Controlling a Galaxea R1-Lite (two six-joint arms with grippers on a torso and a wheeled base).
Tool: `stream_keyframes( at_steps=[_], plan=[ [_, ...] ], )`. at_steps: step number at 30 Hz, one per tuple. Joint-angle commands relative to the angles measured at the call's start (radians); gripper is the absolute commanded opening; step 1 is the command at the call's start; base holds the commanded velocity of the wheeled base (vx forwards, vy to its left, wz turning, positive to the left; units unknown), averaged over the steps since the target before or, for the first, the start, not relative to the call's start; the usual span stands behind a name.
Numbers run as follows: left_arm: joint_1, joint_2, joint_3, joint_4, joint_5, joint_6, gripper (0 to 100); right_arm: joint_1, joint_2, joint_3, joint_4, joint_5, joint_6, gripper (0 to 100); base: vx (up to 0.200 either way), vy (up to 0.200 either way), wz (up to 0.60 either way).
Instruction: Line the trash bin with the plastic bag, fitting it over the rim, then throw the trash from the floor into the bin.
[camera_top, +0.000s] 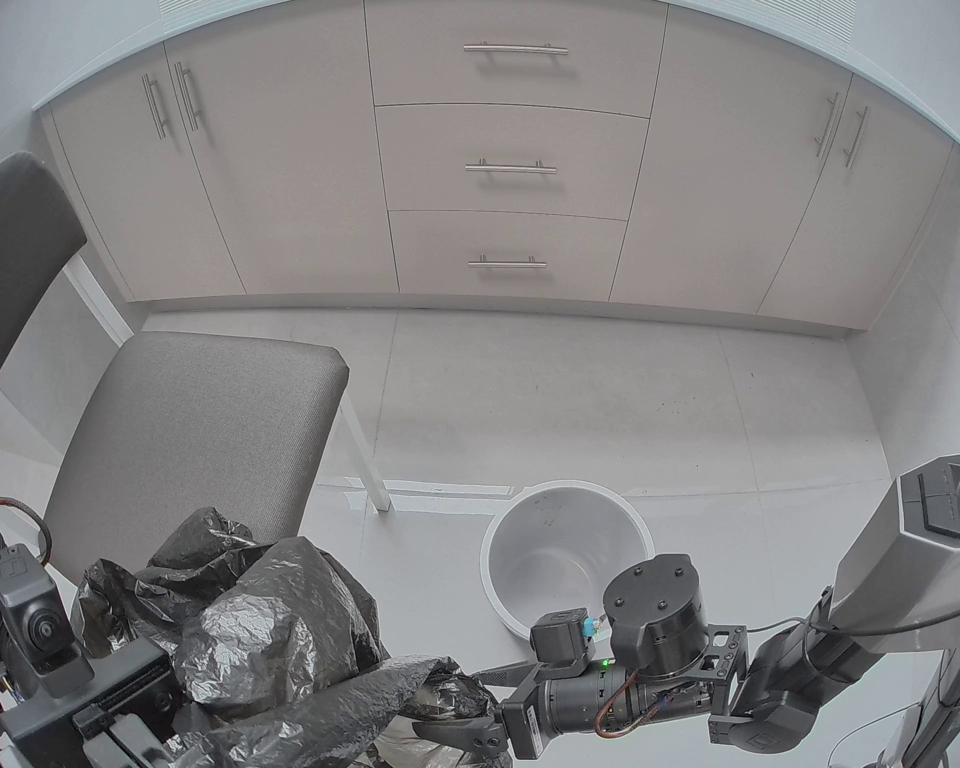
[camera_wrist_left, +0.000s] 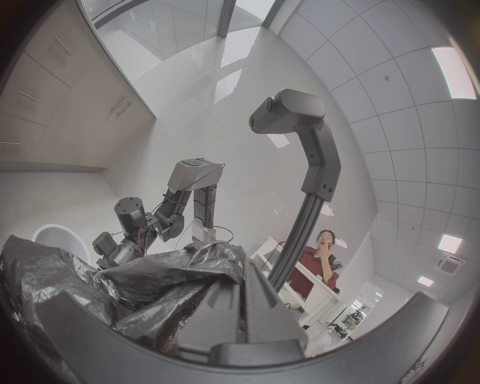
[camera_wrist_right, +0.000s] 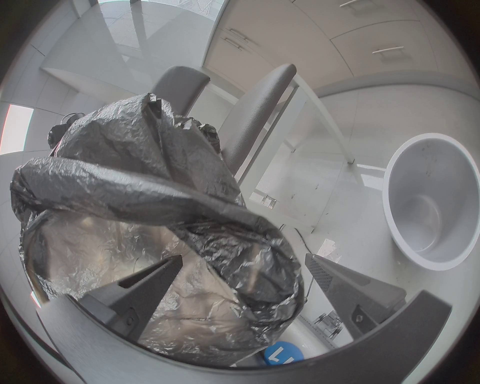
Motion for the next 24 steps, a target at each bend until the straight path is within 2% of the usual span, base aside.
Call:
stream_keyframes(
  at_steps=[1, 15, 16, 24],
  plan=[
    [0.0, 0.0, 0.002, 0.0, 0.001, 0.0, 0, 0.006, 0.011, 0.0, 0.005, 0.012, 0.004, 100, 0.0, 0.0, 0.0],
    [0.0, -0.006, 0.003, -0.004, 0.001, 0.0, 0, 0.031, 0.123, -0.069, 0.001, 0.009, 0.004, 100, 0.0, 0.0, 0.0],
    [0.0, -0.008, 0.003, -0.004, 0.001, 0.0, 0, 0.031, 0.122, -0.069, 0.001, 0.009, 0.004, 0, 0.0, 0.0, 0.0],
    [0.0, -0.011, 0.008, -0.004, 0.003, 0.001, 0, 0.015, 0.089, -0.058, -0.001, 0.001, 0.004, 0, 0.0, 0.0, 0.0]
  ],
)
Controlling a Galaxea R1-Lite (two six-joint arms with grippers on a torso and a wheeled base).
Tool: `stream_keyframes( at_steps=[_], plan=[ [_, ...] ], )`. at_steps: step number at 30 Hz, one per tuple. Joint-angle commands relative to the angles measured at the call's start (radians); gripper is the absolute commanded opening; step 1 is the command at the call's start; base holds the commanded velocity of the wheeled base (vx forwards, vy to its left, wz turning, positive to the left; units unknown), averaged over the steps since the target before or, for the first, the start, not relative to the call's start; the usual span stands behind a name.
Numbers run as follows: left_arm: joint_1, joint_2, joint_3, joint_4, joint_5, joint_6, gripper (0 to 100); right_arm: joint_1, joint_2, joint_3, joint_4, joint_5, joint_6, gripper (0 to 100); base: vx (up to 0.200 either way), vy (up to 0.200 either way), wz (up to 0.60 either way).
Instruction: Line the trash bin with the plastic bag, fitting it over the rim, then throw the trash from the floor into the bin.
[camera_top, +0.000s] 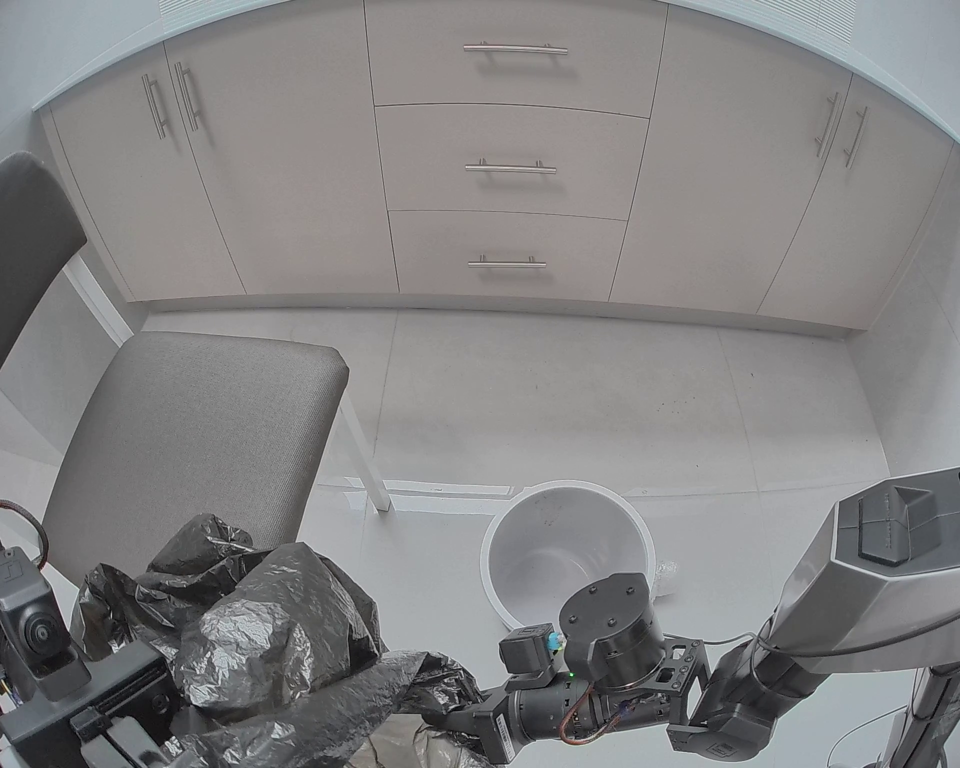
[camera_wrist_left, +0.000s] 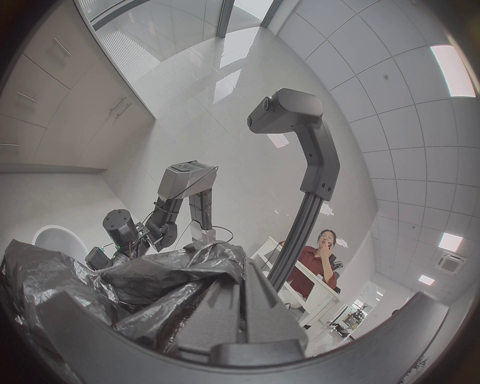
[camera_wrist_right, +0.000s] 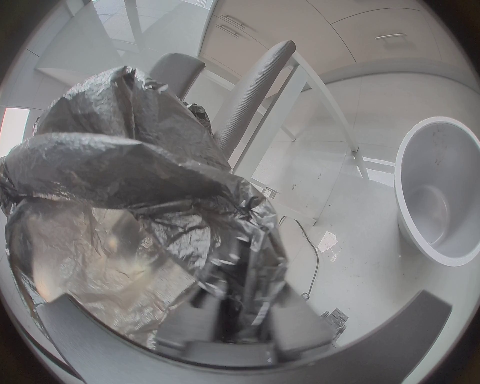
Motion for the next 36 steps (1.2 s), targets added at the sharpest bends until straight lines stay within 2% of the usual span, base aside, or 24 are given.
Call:
stream_keyframes(
  at_steps=[1, 10, 14, 16, 19, 21, 24, 26, 32, 36],
  plan=[
    [0.0, 0.001, 0.002, -0.001, 0.001, 0.0, 0, -0.009, -0.023, 0.008, -0.001, -0.002, 0.0, 0, 0.0, 0.0, 0.0],
    [0.0, 0.025, 0.003, -0.002, 0.01, 0.003, 0, -0.075, -0.185, 0.068, -0.001, -0.005, 0.004, 0, 0.0, 0.0, 0.0],
    [0.0, 0.039, 0.005, -0.008, 0.024, 0.077, 0, -0.112, -0.341, 0.132, 0.004, 0.009, 0.027, 0, 0.0, 0.0, 0.0],
    [-0.003, 0.042, -0.002, -0.008, 0.024, 0.097, 0, -0.122, -0.404, 0.154, 0.005, 0.029, 0.038, 0, 0.0, 0.0, 0.0],
    [-0.03, 0.068, -0.015, -0.01, 0.024, 0.105, 0, -0.13, -0.533, 0.198, 0.015, 0.108, 0.075, 0, 0.0, 0.0, 0.0],
    [-0.033, 0.093, -0.023, -0.01, 0.024, 0.106, 0, -0.13, -0.585, 0.224, 0.024, 0.113, 0.084, 0, 0.0, 0.0, 0.0],
    [-0.035, 0.156, -0.044, -0.024, 0.024, 0.108, 0, -0.136, -0.663, 0.269, 0.031, 0.111, 0.087, 0, 0.0, 0.0, 0.0],
    [-0.036, 0.241, -0.063, -0.076, 0.024, 0.121, 0, -0.193, -0.709, 0.31, 0.033, 0.11, 0.087, 0, 0.0, 0.0, 0.0],
    [-0.046, 0.438, -0.12, -0.174, 0.036, 0.123, 0, -0.279, -0.711, 0.385, 0.033, 0.111, 0.086, 0, 0.0, 0.0, 0.0],
    [-0.046, 0.562, -0.158, -0.211, 0.08, 0.124, 0, -0.314, -0.701, 0.402, 0.031, 0.115, 0.076, 0, 0.0, 0.0, 0.0]
  ],
)
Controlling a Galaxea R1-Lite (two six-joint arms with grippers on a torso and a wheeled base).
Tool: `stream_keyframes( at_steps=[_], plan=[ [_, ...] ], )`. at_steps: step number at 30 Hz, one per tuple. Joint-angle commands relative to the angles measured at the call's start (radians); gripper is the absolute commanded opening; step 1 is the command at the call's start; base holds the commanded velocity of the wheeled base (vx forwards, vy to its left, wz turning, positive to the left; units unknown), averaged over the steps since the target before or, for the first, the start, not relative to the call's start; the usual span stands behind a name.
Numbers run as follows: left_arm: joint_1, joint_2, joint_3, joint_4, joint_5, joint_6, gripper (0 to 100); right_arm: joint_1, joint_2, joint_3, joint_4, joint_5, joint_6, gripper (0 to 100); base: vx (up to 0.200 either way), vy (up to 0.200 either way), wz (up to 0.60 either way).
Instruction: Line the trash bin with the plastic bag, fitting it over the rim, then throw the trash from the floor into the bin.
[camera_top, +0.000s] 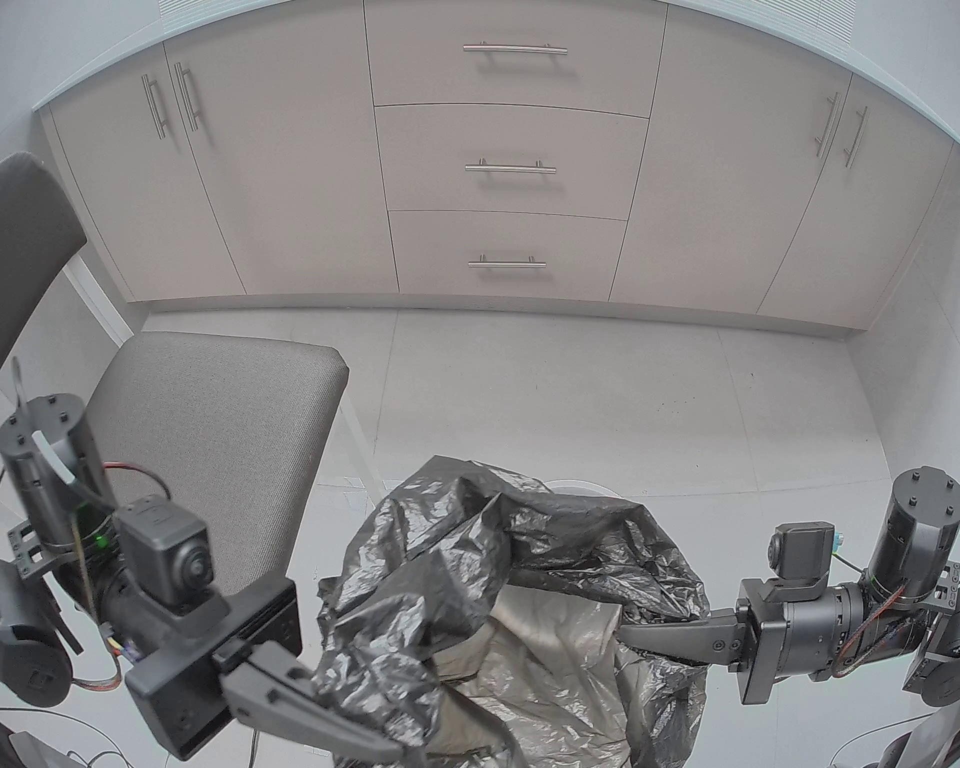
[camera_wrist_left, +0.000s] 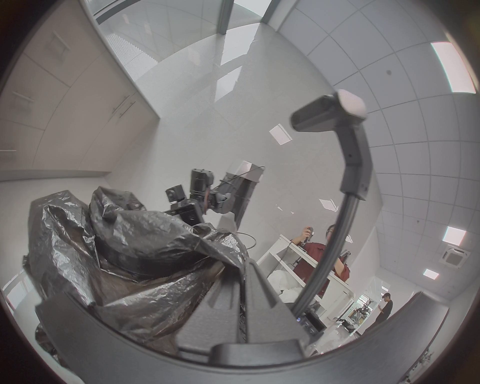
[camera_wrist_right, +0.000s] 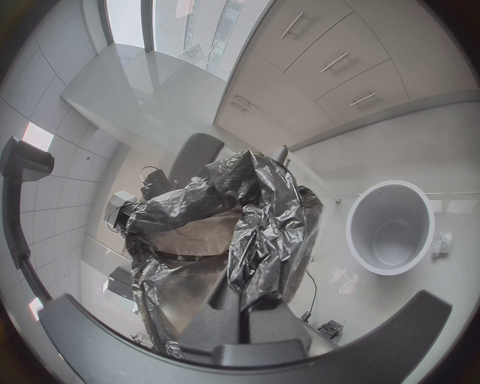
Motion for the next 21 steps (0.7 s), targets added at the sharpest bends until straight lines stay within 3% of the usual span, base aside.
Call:
stream_keyframes(
  at_steps=[1, 5, 14, 17, 21],
  plan=[
    [-0.006, 0.251, -0.078, -0.069, 0.059, 0.003, 0, -0.075, -0.029, 0.054, -0.001, 0.005, -0.007, 0, 0.0, 0.0, 0.0],
    [-0.006, 0.324, -0.122, -0.119, 0.162, -0.001, 0, -0.084, -0.029, 0.048, -0.001, 0.005, -0.009, 0, 0.0, 0.0, 0.0],
    [-0.006, 0.346, -0.15, -0.122, 0.219, -0.034, 0, -0.127, 0.008, 0.02, -0.002, -0.001, -0.012, 0, 0.0, 0.0, 0.0],
    [-0.017, 0.344, -0.172, -0.123, 0.288, -0.082, 0, -0.133, 0.025, 0.0, -0.002, -0.001, -0.012, 0, 0.0, 0.0, 0.0],
    [-0.06, 0.353, -0.207, -0.129, 0.461, -0.189, 0, -0.136, 0.083, -0.04, -0.004, -0.001, -0.015, 0, 0.0, 0.0, 0.0]
  ],
)
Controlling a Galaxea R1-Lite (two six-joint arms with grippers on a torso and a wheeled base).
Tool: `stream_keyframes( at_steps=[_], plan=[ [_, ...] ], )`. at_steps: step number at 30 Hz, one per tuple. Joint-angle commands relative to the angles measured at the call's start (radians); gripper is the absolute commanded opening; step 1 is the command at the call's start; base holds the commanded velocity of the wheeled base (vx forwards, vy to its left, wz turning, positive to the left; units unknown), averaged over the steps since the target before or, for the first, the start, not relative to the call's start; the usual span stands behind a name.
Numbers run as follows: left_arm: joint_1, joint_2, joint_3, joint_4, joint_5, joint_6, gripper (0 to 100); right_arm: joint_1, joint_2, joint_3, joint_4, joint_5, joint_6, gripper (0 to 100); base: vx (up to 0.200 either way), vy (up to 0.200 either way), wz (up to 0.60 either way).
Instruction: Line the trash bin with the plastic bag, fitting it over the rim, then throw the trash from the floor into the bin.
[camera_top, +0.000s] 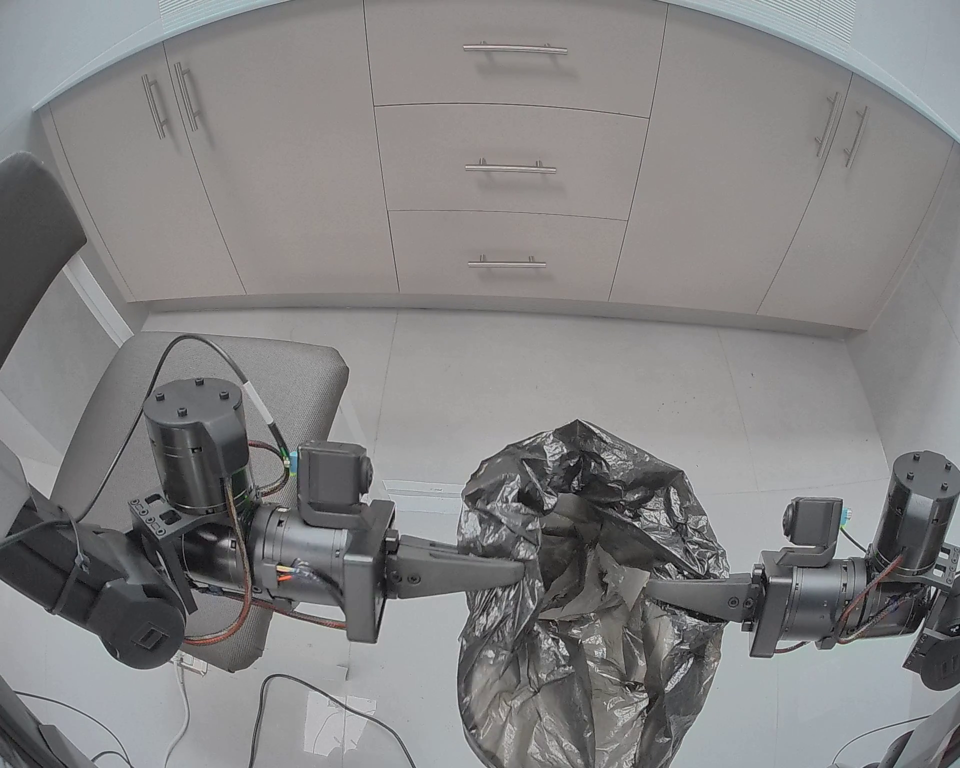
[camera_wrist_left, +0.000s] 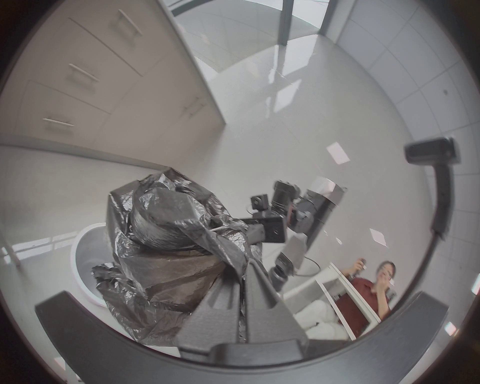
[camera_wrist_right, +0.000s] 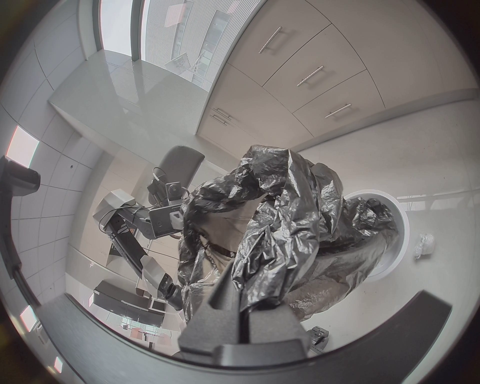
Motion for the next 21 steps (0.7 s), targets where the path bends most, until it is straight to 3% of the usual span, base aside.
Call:
stream_keyframes(
  at_steps=[1, 6, 11, 21],
  plan=[
    [-0.049, 0.017, -0.04, -0.016, 0.133, -0.085, 0, -0.007, 0.076, -0.048, -0.001, 0.0, -0.009, 0, 0.0, 0.0, 0.0],
    [-0.073, 0.076, -0.049, -0.169, 0.277, -0.188, 0, -0.021, 0.108, -0.071, -0.001, -0.007, -0.036, 0, 0.0, 0.0, 0.0],
    [-0.072, 0.154, -0.04, -0.306, 0.291, -0.298, 0, -0.041, 0.154, -0.076, -0.009, -0.007, -0.038, 0, 0.0, 0.0, 0.0],
    [-0.072, 0.223, -0.02, -0.419, 0.297, -0.38, 0, -0.056, 0.151, -0.082, -0.009, -0.007, -0.052, 0, 0.0, 0.0, 0.0]
  ],
)
